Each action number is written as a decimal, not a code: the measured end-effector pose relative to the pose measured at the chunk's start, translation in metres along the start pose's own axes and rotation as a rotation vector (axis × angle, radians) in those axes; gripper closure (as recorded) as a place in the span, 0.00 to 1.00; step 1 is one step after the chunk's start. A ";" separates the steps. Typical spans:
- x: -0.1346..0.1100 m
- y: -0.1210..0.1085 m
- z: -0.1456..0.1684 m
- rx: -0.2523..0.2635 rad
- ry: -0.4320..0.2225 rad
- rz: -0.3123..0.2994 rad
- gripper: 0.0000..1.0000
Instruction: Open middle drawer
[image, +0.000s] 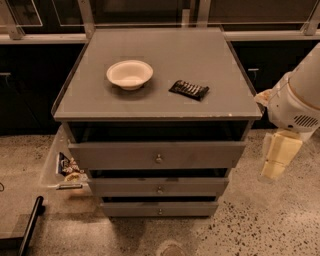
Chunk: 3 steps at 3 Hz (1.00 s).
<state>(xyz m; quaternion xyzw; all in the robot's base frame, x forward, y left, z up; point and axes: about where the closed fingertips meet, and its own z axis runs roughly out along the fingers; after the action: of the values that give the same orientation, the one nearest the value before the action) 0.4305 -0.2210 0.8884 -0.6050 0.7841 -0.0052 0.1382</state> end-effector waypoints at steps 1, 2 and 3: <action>0.004 0.010 0.032 -0.031 -0.037 -0.008 0.00; 0.011 0.022 0.095 -0.072 -0.053 -0.034 0.00; 0.018 0.028 0.152 -0.092 -0.081 -0.062 0.00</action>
Offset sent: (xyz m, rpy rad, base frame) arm 0.0020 0.0187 -0.1837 0.0827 0.0866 0.0978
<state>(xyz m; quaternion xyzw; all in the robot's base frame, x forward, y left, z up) 0.4332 -0.2066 0.7338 -0.6345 0.7581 0.0510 0.1417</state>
